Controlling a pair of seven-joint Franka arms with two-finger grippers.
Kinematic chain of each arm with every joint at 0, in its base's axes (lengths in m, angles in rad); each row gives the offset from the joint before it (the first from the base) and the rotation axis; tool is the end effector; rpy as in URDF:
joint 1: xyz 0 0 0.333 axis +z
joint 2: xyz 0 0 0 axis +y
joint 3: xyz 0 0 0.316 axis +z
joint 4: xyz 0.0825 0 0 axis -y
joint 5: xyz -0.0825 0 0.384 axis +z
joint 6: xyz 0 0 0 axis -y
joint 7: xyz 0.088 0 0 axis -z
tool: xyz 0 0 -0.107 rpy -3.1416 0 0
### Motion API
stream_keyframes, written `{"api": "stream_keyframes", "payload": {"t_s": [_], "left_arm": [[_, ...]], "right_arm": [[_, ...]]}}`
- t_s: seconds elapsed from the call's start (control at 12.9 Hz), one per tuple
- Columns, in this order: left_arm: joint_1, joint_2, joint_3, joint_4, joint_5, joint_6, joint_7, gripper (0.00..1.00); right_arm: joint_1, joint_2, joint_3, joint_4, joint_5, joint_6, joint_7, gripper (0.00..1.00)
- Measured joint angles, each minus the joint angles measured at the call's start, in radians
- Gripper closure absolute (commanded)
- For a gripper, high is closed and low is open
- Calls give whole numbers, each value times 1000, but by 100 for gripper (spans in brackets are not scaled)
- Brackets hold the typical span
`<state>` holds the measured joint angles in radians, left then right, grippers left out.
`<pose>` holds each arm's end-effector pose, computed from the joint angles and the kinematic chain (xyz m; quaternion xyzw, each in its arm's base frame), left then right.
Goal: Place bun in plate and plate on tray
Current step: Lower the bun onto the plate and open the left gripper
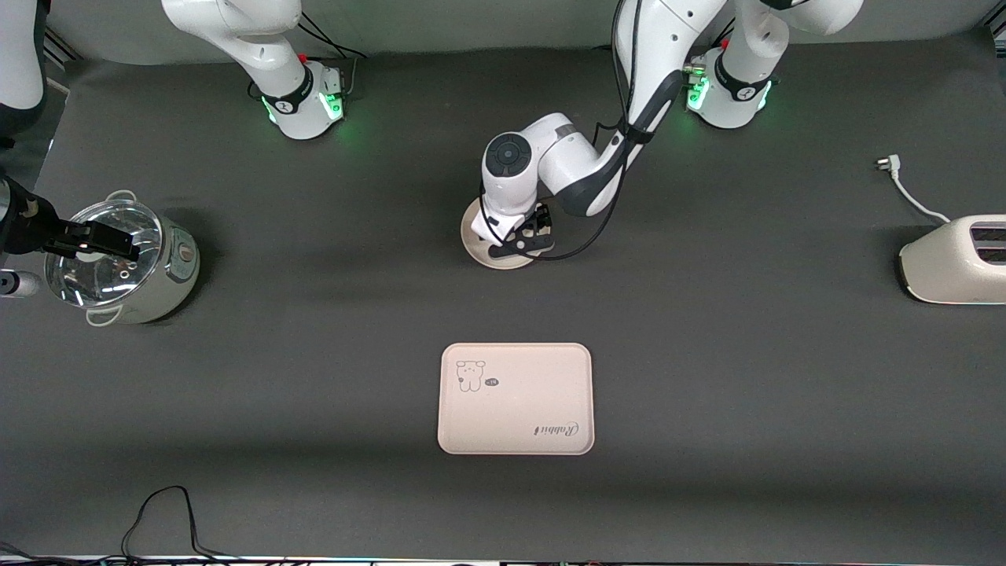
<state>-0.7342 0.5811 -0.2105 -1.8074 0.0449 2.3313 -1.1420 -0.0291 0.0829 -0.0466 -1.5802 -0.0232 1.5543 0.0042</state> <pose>0.3879 -0.5194 0.2235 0.9941 0.0981 -0.0472 0.0022 0.5724 -0.0449 0.5720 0.9977 -0.0395 -0.0548 0.0116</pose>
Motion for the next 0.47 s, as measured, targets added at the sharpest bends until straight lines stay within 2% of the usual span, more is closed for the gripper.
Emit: {"api": "stream_keyframes", "payload": {"t_s": [0.47], "left_arm": [[-4, 3, 0, 0, 0, 22, -11, 0]], "right_arm": [[0, 0, 0, 0, 0, 0, 0, 0]]}}
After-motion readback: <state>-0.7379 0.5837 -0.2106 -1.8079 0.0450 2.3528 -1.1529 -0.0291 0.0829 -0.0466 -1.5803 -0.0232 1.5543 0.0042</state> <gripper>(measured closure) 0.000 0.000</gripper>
